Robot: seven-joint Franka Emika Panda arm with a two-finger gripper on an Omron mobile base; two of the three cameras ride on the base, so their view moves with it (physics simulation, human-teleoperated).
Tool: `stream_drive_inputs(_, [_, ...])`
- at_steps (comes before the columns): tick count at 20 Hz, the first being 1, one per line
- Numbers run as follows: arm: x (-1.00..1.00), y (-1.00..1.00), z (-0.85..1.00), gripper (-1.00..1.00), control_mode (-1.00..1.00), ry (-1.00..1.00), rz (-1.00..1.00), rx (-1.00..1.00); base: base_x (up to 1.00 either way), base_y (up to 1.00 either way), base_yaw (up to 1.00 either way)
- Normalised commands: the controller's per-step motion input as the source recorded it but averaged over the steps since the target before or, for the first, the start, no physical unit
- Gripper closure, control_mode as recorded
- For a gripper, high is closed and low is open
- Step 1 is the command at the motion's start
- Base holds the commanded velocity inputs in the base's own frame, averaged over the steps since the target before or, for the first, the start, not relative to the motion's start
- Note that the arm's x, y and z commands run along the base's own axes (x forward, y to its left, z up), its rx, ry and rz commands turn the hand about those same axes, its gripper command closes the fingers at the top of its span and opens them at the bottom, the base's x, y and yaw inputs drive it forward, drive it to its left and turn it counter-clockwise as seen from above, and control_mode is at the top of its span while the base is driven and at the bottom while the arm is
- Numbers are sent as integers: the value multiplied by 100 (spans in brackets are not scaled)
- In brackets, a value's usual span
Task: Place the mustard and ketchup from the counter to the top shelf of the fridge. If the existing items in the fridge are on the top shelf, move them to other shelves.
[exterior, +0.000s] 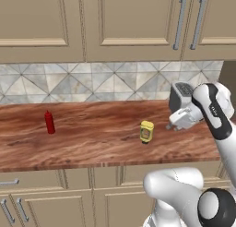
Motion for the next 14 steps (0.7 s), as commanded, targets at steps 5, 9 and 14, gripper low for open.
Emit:
stream_drive_inputs(5, [30, -1, -38, -100, -100, -11, 1, 0, 0, 0, 0])
stream_drive_inputs(9, [18, 0, -37, -100, -100, -19, 0, 0, 0, 0, 0])
stream_drive_inputs(14, [1, 2, -20, -100, -100, -17, -9, 0, 0, 0, 0])
